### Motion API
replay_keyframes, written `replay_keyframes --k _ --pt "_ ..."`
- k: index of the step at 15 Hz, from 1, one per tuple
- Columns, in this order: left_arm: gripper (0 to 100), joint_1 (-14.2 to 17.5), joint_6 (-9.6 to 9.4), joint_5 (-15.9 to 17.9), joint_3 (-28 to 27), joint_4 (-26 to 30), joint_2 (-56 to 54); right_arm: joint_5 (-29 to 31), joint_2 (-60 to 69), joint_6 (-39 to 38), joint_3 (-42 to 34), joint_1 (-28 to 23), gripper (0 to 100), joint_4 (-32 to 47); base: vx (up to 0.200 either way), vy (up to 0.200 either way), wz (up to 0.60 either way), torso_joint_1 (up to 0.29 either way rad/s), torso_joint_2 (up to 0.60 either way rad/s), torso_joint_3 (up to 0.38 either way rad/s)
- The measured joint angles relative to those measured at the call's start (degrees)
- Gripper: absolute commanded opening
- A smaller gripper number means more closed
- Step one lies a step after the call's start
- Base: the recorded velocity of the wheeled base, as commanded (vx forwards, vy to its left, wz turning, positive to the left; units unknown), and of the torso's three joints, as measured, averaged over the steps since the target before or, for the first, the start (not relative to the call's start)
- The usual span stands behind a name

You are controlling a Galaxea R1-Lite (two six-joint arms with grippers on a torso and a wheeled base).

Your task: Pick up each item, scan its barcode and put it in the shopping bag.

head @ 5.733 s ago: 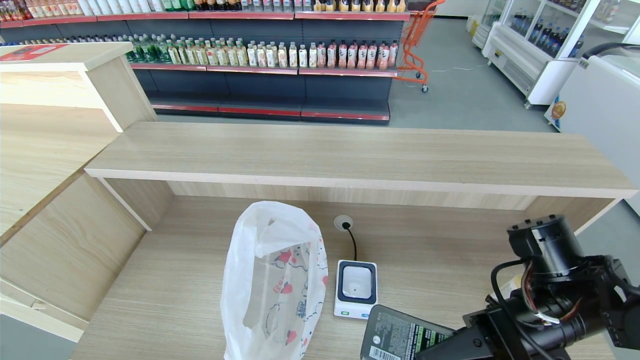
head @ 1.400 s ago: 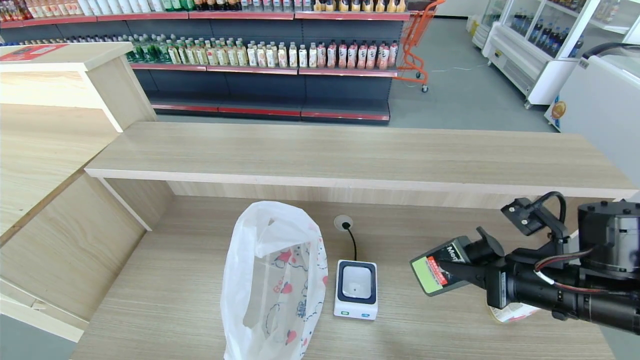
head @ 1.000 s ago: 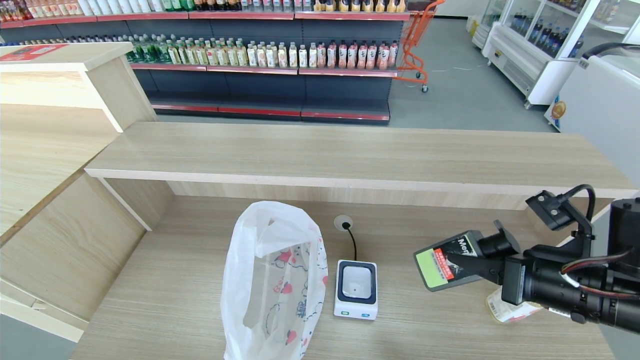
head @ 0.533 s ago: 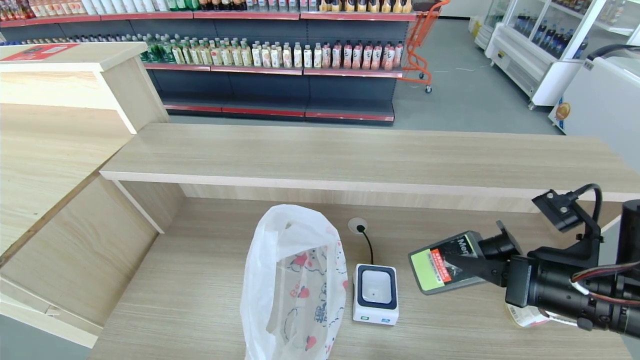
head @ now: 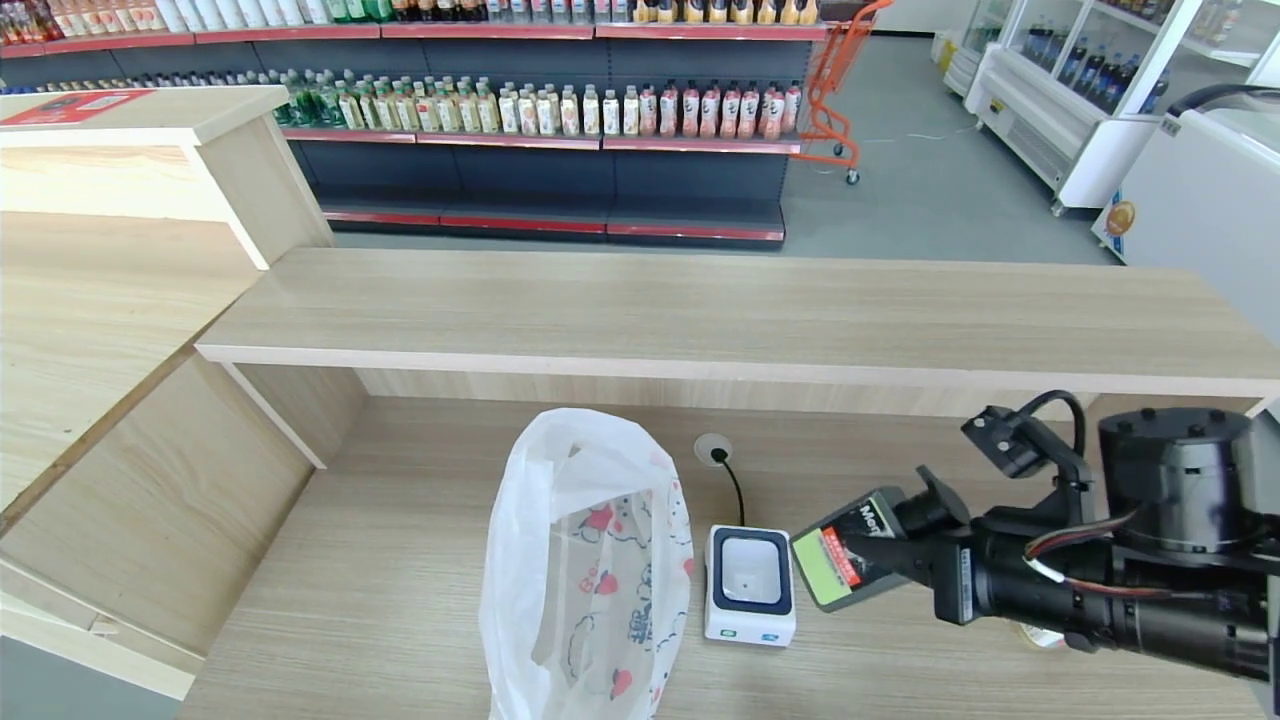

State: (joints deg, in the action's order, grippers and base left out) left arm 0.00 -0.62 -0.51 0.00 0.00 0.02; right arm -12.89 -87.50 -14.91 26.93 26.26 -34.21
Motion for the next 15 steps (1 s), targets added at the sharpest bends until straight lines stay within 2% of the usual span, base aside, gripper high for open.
replay_keyframes --k 4,8,11,15 --pt "100 0.0 0.0 0.0 0.0 0.0 0.0 -0.83 -11.4 0.71 8.46 2.34 0 -3.12 0.0 0.0 0.0 0.0 0.0 0.0" --pt "100 0.0 0.02 0.0 0.0 0.0 0.0 -1.83 -22.06 3.06 18.38 7.23 0 -4.02 0.0 0.0 0.0 0.0 0.0 0.0" --pt "100 0.0 -0.02 0.0 0.0 0.0 0.0 -2.27 -27.68 5.78 21.0 8.52 0 -4.13 0.0 0.0 0.0 0.0 0.0 0.0" --pt "100 0.0 0.0 0.0 0.0 0.0 0.0 -2.3 -34.35 13.52 25.53 9.55 0 -4.44 0.0 0.0 0.0 0.0 0.0 0.0"
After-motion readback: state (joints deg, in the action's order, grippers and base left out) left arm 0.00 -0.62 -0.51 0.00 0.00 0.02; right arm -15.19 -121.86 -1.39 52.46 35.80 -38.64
